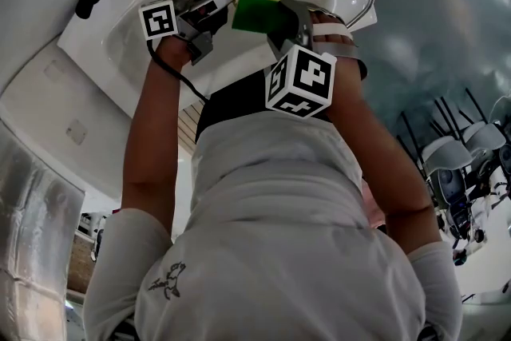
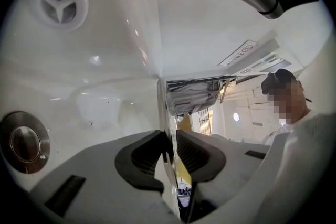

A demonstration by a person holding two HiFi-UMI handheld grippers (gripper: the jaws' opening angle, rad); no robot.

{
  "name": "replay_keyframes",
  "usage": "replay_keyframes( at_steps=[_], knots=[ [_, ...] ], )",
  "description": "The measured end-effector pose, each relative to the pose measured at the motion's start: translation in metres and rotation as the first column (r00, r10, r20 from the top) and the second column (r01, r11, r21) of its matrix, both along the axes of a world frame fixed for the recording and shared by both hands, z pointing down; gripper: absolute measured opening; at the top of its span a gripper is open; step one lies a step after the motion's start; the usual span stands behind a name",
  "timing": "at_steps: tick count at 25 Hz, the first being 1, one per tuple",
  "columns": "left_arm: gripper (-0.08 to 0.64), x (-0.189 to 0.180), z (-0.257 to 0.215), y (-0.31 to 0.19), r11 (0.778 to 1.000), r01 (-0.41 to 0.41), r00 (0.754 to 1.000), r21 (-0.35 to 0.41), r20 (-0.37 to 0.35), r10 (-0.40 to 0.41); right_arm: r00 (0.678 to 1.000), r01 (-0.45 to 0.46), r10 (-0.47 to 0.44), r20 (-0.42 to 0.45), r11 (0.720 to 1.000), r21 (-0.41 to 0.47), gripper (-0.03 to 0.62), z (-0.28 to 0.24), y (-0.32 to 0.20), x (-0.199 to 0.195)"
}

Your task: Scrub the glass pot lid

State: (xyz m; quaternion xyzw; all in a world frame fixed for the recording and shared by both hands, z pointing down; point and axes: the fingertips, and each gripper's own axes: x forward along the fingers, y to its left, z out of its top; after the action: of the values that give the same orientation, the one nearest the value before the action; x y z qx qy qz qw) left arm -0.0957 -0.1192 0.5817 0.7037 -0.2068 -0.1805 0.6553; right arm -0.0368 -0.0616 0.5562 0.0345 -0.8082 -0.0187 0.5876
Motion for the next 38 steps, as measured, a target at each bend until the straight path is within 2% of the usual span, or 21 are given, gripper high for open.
replay_keyframes(
  at_steps=[4,9,13,17,19,21,23,25,27,29,32,35,38],
  knots=[
    [0.087,0.002,0.0,0.0,1.0,-0.017,1.0,-0.002,0.002,0.017,0.999,0.004,-0.004,-0.034,1.0,-0.021,0.282,0.001,0.006,0.031],
    [0.083,0.002,0.002,0.002,0.999,-0.038,0.999,-0.012,0.007,0.038,0.995,-0.051,0.046,-0.092,0.997,-0.057,0.282,0.008,0.003,0.086],
    [0.08,0.003,0.002,0.002,0.999,-0.047,0.999,-0.013,0.005,0.047,0.978,-0.131,0.116,-0.172,0.988,-0.078,0.282,0.017,-0.008,0.147],
    [0.08,0.004,0.0,0.002,0.999,-0.051,0.999,-0.01,0.0,0.051,0.945,-0.248,0.222,-0.24,0.965,-0.087,0.282,0.027,-0.025,0.206],
    [0.08,0.003,0.0,0.002,0.999,-0.051,0.999,-0.013,-0.001,0.051,0.931,-0.294,0.263,-0.254,0.952,-0.089,0.284,0.028,-0.033,0.221],
    [0.08,0.004,0.001,0.002,0.999,-0.052,0.999,-0.016,0.001,0.052,0.932,-0.3,0.274,-0.236,0.95,-0.082,0.285,0.022,-0.04,0.22],
    [0.08,0.004,0.001,0.002,0.998,-0.053,0.999,-0.02,0.004,0.053,0.958,-0.238,0.222,-0.183,0.969,-0.066,0.285,0.009,-0.043,0.201],
    [0.08,0.004,0.001,0.003,0.998,-0.053,0.999,-0.021,0.007,0.054,0.986,-0.114,0.107,-0.126,0.992,-0.05,0.285,-0.002,-0.036,0.169],
    [0.08,0.004,0.001,0.003,0.998,-0.053,0.999,-0.02,0.007,0.053,0.995,0.029,-0.032,-0.093,0.999,-0.037,0.285,-0.006,-0.023,0.136],
    [0.08,0.005,0.001,0.002,0.998,-0.052,0.999,-0.019,0.002,0.052,0.984,0.156,-0.158,-0.089,0.987,-0.025,0.285,-0.004,-0.011,0.11],
    [0.08,0.005,0.002,0.002,0.998,-0.058,0.998,-0.018,0.002,0.058,0.945,0.301,-0.298,-0.136,0.954,-0.002,0.285,0.005,-0.008,0.092],
    [0.078,0.005,0.003,0.001,0.998,-0.066,0.998,-0.012,0.003,0.066,0.921,0.346,-0.345,-0.181,0.938,-0.029,0.285,0.01,-0.015,0.095],
    [0.077,0.005,0.002,0.001,0.997,-0.074,0.997,-0.013,-0.006,0.074,0.931,0.303,-0.31,-0.194,0.951,-0.067,0.285,0.008,-0.028,0.105]
  ],
)
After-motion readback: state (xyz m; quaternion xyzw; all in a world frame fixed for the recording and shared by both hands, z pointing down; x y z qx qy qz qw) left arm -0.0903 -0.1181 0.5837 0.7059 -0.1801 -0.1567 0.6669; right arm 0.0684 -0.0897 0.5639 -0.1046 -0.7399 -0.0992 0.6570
